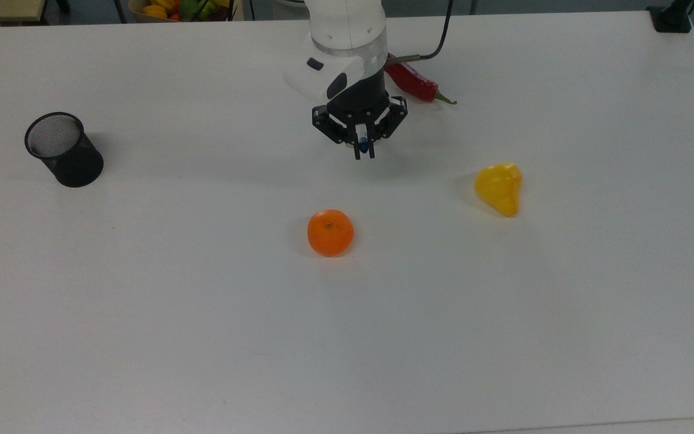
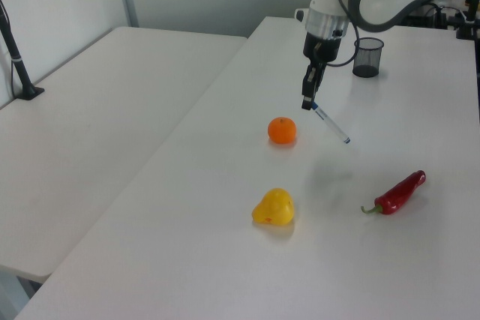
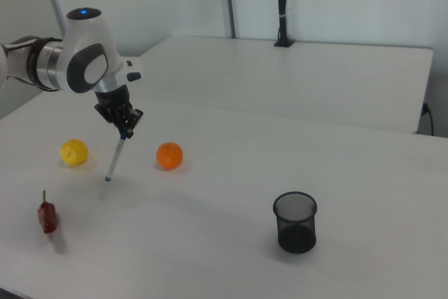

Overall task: Take marker pen
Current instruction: 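Carry the marker across the table beside the orange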

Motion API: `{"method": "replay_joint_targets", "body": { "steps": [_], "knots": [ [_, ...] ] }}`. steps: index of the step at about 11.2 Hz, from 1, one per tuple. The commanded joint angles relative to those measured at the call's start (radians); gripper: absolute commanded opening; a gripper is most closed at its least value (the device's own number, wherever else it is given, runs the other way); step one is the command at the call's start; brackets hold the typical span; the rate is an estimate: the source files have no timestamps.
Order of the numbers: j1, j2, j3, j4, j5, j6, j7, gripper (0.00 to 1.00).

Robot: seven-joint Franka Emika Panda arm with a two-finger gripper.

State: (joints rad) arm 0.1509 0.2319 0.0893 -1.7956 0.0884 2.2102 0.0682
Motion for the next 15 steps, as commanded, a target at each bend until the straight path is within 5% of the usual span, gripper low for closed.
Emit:
{"method": "replay_joint_targets", "body": {
  "steps": [1, 11, 12, 13, 15],
  "knots": [
    [0.039, 0.069, -0.002, -0.005, 0.007, 0.115, 0.062, 0.0],
    [0.045, 0.216, -0.002, -0.024, -0.059, 0.393, 0.058, 0.04],
    [0.044, 0.219, -0.002, -0.025, -0.073, 0.393, 0.058, 0.18],
    [0.042, 0.219, -0.002, -0.024, -0.073, 0.393, 0.058, 0.52],
    [0.039, 0.216, -0.002, -0.024, -0.075, 0.391, 0.055, 0.7]
  ]
}}
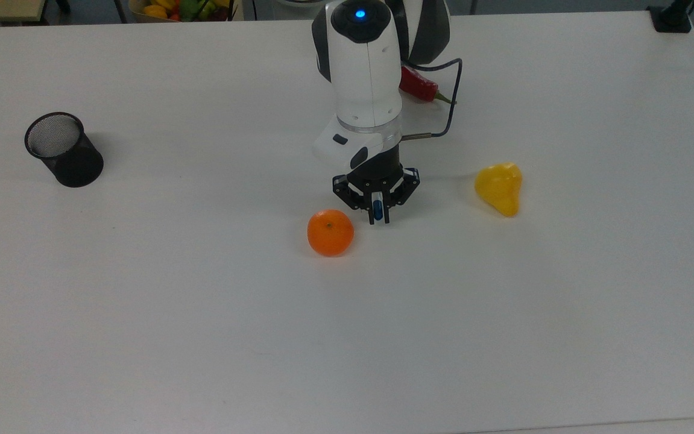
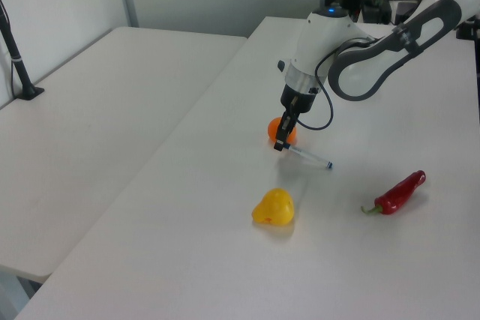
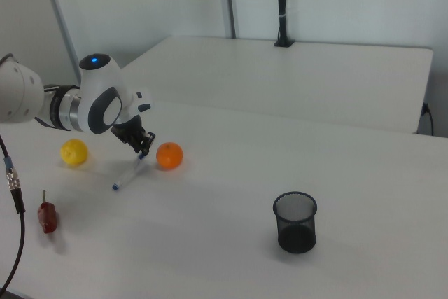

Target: Take marker pen

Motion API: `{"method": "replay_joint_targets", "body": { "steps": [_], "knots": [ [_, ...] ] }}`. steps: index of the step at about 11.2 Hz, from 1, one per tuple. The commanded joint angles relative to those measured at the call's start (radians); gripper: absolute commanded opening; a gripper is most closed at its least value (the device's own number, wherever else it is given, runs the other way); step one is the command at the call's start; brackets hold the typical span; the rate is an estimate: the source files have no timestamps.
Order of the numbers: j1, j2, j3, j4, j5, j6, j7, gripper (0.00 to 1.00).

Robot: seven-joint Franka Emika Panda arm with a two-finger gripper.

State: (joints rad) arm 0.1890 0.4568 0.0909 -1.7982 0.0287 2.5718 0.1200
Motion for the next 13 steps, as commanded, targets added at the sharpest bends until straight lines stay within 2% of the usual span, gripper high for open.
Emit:
{"method": "replay_joint_targets", "body": {
  "steps": [1, 2, 3, 4, 6, 13],
  "knots": [
    [0.0, -0.01, -0.003, -0.021, -0.015, 0.028, 0.004, 0.74],
    [0.0, -0.01, -0.003, -0.021, -0.015, 0.028, 0.006, 0.82],
    [-0.003, -0.018, -0.005, -0.021, -0.015, 0.022, 0.006, 0.95],
    [-0.005, -0.033, -0.005, -0.021, -0.015, 0.013, 0.007, 1.0],
    [-0.023, -0.087, -0.005, -0.02, -0.015, -0.057, 0.015, 1.0],
    [-0.069, -0.364, -0.023, -0.007, -0.013, -0.477, 0.017, 1.0]
  ]
}}
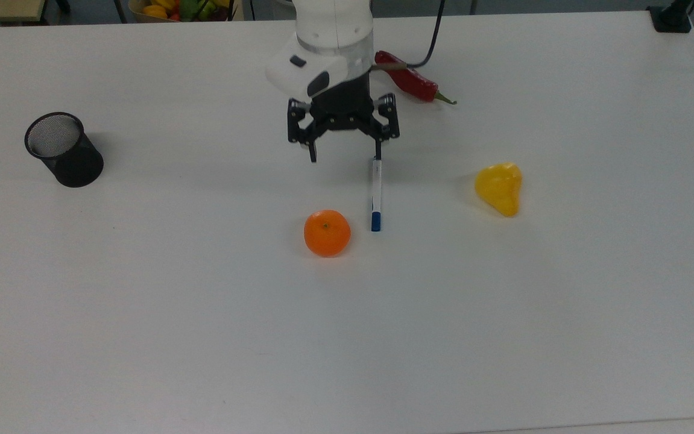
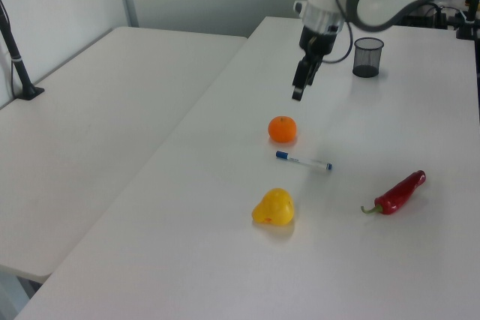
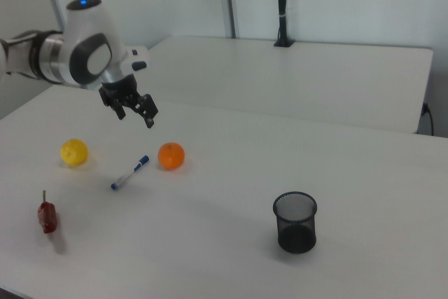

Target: Take marker pen

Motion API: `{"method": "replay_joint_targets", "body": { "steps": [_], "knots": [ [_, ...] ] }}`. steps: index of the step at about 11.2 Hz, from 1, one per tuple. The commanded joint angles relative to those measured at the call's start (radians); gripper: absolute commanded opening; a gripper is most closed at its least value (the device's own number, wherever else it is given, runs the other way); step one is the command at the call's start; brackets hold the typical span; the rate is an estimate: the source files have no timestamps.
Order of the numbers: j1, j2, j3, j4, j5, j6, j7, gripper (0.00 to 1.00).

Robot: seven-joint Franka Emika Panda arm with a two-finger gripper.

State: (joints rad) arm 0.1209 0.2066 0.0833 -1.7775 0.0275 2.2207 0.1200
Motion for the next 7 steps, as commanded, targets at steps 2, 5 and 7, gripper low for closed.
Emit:
{"method": "replay_joint_targets", "body": {
  "steps": [2, 5, 7],
  "knots": [
    [-0.014, -0.202, -0.045, -0.026, -0.002, -0.247, 0.02, 1.0],
    [-0.014, -0.272, -0.074, 0.012, 0.003, -0.425, 0.044, 1.0],
    [-0.014, -0.303, -0.103, 0.033, 0.003, -0.515, 0.044, 1.0]
  ]
}}
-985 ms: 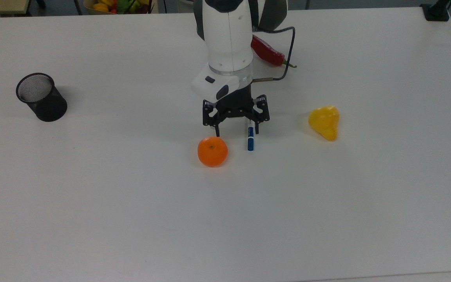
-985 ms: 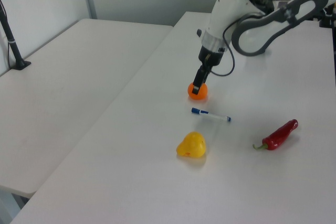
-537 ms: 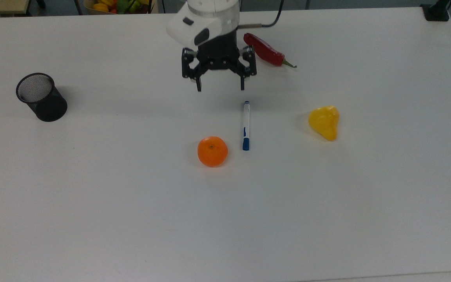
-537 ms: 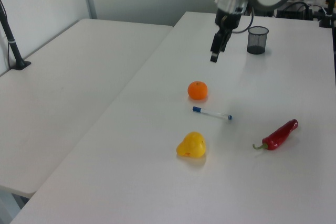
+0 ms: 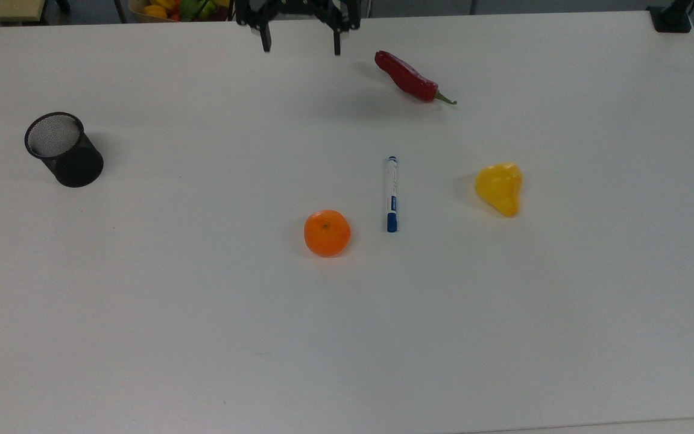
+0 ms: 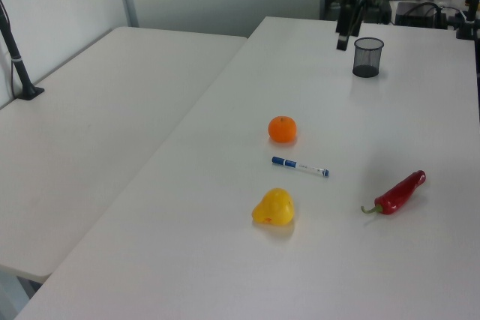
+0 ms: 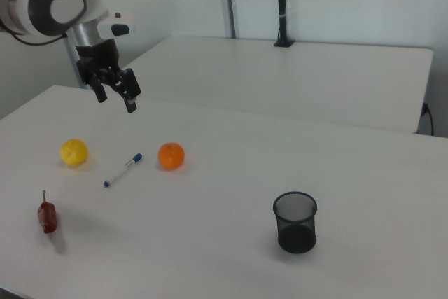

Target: Take marker pen

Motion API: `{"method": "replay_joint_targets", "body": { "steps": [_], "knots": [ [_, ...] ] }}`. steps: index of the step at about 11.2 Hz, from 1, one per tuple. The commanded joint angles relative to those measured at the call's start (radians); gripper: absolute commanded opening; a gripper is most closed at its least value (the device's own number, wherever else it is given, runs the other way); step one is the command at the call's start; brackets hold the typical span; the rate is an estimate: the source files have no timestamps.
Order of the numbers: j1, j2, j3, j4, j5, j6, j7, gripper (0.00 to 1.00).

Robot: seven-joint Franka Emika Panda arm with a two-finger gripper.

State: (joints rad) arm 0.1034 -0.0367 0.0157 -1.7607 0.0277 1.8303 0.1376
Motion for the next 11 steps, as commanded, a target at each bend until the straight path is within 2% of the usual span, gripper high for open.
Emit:
{"method": "replay_joint_targets", "body": {
  "steps": [1, 3, 4, 7, 11],
  "knots": [
    [0.003, -0.066, -0.06, 0.036, 0.004, -0.167, 0.023, 1.0],
    [0.002, -0.065, -0.091, 0.058, 0.021, -0.194, -0.019, 1.0],
    [0.002, -0.058, -0.094, 0.056, 0.027, -0.189, -0.085, 1.0],
    [-0.004, -0.043, -0.095, 0.052, 0.024, -0.084, -0.238, 1.0],
    [-0.031, -0.026, -0.094, 0.056, 0.027, -0.033, -0.25, 1.0]
  ]
}}
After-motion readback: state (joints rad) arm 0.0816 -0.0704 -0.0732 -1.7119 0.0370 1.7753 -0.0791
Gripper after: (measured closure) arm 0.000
